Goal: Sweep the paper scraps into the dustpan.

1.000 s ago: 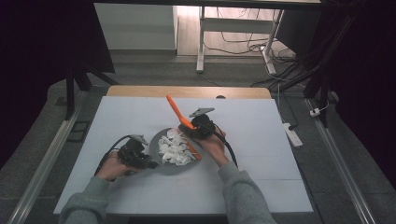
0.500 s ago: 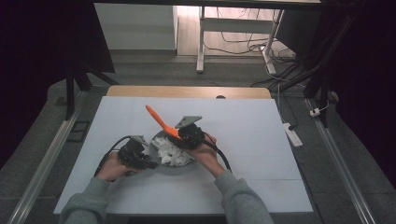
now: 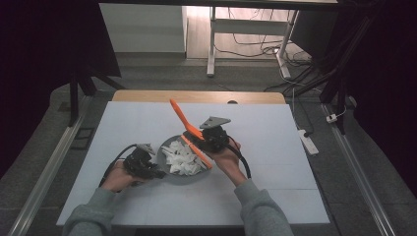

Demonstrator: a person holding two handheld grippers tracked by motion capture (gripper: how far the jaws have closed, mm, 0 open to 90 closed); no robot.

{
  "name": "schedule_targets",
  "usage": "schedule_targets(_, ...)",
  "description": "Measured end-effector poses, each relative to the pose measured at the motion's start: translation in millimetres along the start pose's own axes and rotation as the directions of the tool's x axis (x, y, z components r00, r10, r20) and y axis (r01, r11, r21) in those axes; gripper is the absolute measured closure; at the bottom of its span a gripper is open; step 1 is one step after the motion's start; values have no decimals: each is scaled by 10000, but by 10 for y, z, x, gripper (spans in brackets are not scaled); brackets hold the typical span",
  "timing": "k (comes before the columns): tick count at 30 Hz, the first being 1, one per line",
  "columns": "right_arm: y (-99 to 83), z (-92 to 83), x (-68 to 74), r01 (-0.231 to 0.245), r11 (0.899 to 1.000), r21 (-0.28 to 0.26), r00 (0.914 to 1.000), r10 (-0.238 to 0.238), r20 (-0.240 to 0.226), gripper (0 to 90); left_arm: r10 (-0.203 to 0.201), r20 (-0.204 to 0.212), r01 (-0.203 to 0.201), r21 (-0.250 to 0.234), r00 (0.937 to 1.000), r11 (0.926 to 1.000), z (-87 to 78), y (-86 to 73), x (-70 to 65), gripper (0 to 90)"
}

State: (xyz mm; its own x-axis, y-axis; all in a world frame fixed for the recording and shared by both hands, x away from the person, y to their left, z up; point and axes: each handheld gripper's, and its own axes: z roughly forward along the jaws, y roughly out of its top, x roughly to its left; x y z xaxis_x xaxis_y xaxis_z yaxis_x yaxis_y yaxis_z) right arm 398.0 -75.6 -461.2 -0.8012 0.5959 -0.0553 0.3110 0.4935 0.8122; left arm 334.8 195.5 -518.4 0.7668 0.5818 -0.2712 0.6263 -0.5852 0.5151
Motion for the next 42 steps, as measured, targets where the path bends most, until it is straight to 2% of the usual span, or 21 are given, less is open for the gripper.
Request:
schedule_targets(10,-223,-193,-149,-586,9982,95,9968,580,551,711,56,-37,-56,-13,10000,10000,-9,-12,-34,617)
schedule_targets(15,-359,-273,-210,-834,9959,343,9930,801,873,711,41,-62,-41,-2,10000,10000,-7,-14,-51,617)
schedule_targets(19,-469,-268,-243,-1023,9929,606,9904,960,992,710,68,-67,-68,31,10000,10000,0,-8,-66,617)
schedule_targets(23,-531,-164,-190,-1032,9896,1003,9908,934,982,710,23,-90,-23,32,10000,10000,2,-3,-76,617)
schedule_targets(31,-444,-8,31,-680,9912,1132,9972,639,393,711,-13,-111,13,20,9999,10000,1,0,-78,617)
schedule_targets(36,-367,9,158,-591,9943,882,9982,598,-54,711,-26,-104,26,11,9999,10000,3,-2,-76,617)
schedule_targets(38,-337,8,213,-380,9959,820,9992,392,-122,710,-32,-100,32,-1,9999,10000,3,-3,-75,616)
schedule_targets(42,-283,-40,262,-255,9985,480,9995,262,-158,710,-61,-87,61,-24,9999,10000,2,-6,-81,616)
